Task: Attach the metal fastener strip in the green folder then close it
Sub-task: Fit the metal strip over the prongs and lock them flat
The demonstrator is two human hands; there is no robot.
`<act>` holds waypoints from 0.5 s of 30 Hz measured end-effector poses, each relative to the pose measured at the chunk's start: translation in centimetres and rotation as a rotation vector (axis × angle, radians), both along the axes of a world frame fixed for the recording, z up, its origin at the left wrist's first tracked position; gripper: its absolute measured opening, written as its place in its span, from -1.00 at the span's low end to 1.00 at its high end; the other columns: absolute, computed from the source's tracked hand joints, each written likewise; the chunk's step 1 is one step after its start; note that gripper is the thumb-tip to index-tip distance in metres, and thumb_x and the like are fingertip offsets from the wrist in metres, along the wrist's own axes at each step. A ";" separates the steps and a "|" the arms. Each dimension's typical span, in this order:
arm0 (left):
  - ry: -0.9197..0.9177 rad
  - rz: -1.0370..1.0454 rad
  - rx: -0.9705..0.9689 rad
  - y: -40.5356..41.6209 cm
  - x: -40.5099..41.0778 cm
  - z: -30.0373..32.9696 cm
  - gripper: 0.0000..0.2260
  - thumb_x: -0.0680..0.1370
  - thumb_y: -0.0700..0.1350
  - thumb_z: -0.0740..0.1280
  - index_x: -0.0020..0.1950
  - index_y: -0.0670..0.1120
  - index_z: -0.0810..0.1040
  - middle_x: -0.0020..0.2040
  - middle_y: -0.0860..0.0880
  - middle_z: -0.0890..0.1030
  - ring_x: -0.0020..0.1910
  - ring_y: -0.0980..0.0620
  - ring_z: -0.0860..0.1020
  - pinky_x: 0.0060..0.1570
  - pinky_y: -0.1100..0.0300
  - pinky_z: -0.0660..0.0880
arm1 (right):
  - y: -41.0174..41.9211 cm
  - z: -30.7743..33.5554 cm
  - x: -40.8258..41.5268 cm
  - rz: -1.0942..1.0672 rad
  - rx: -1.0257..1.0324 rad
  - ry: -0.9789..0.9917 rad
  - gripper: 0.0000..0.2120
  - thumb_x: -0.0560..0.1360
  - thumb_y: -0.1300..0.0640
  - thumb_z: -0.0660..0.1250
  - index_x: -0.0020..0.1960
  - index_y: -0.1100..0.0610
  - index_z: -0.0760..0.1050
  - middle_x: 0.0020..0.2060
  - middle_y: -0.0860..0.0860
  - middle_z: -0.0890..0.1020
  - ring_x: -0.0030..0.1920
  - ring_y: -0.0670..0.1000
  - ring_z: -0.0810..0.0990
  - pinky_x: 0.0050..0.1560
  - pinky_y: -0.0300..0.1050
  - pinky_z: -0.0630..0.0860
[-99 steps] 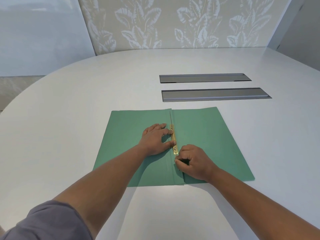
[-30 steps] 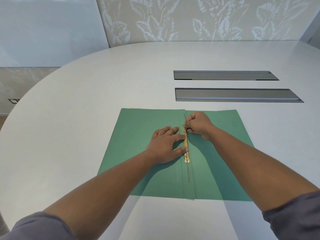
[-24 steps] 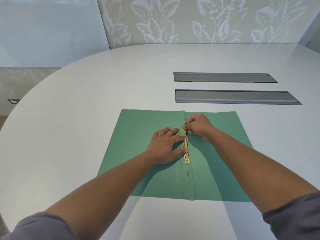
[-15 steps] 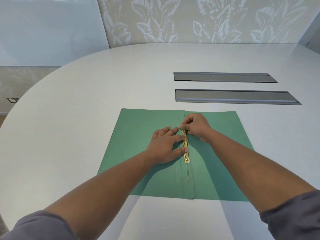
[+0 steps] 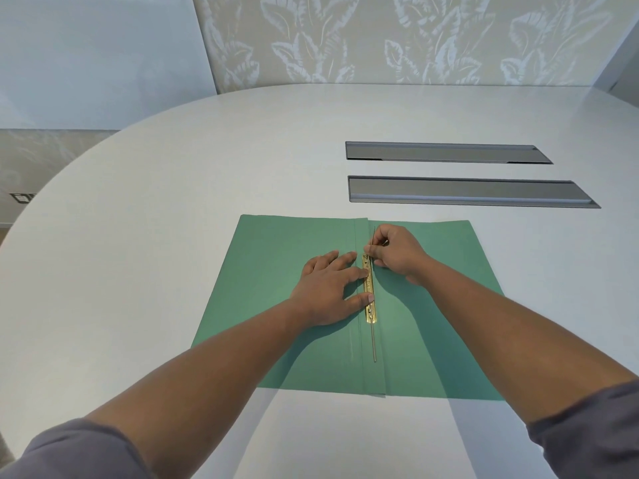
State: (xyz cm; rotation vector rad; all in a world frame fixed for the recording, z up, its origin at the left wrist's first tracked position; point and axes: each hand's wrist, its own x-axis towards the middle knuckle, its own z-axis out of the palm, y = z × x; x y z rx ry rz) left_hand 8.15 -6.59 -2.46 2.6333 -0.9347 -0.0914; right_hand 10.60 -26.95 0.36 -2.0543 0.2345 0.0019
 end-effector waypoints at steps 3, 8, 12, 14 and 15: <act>-0.030 -0.016 0.008 0.0 -0.3 0.1 -0.45 0.55 0.43 0.10 0.47 0.24 0.38 0.64 0.11 0.15 0.60 -0.10 0.09 0.50 -0.13 -0.02 | 0.1 -0.3 0.1 0.007 -0.026 -0.027 -0.79 0.51 0.27 0.47 -0.23 0.11 0.49 -0.28 0.09 0.61 -0.32 -0.03 0.59 -0.38 -0.32 0.54; -0.076 -0.072 0.032 0.0 -0.7 0.5 -0.46 0.59 0.36 0.05 0.48 0.17 0.41 0.56 0.20 0.30 0.53 -0.10 0.22 0.48 -0.23 0.05 | 0.1 -0.8 0.1 -0.006 -0.082 -0.053 -0.81 0.51 0.25 0.46 -0.21 0.11 0.49 -0.23 0.11 0.63 -0.29 -0.02 0.60 -0.34 -0.27 0.58; -0.087 -0.103 0.042 -0.1 -1.1 0.6 -0.53 0.62 0.30 0.04 0.42 0.16 0.45 0.53 0.23 0.35 0.51 -0.11 0.25 0.47 -0.24 0.07 | 0.2 -0.7 0.1 -0.002 -0.098 -0.052 -0.82 0.51 0.25 0.45 -0.20 0.12 0.49 -0.21 0.14 0.64 -0.28 0.00 0.59 -0.34 -0.24 0.58; -0.094 -0.103 0.045 -0.2 -1.2 0.6 -0.52 0.61 0.30 0.02 0.41 0.15 0.45 0.53 0.22 0.36 0.50 -0.12 0.26 0.47 -0.23 0.08 | 0.2 -0.6 0.0 0.002 -0.078 -0.053 -0.82 0.51 0.26 0.45 -0.20 0.12 0.49 -0.21 0.13 0.62 -0.29 -0.01 0.58 -0.38 -0.31 0.54; -0.093 -0.101 0.040 -0.2 -1.2 0.6 -0.51 0.61 0.30 0.01 0.41 0.15 0.45 0.53 0.22 0.36 0.50 -0.12 0.26 0.46 -0.22 0.08 | 0.2 -0.5 -0.1 0.001 -0.061 -0.054 -0.82 0.51 0.26 0.45 -0.20 0.12 0.49 -0.21 0.13 0.62 -0.29 -0.01 0.58 -0.40 -0.33 0.52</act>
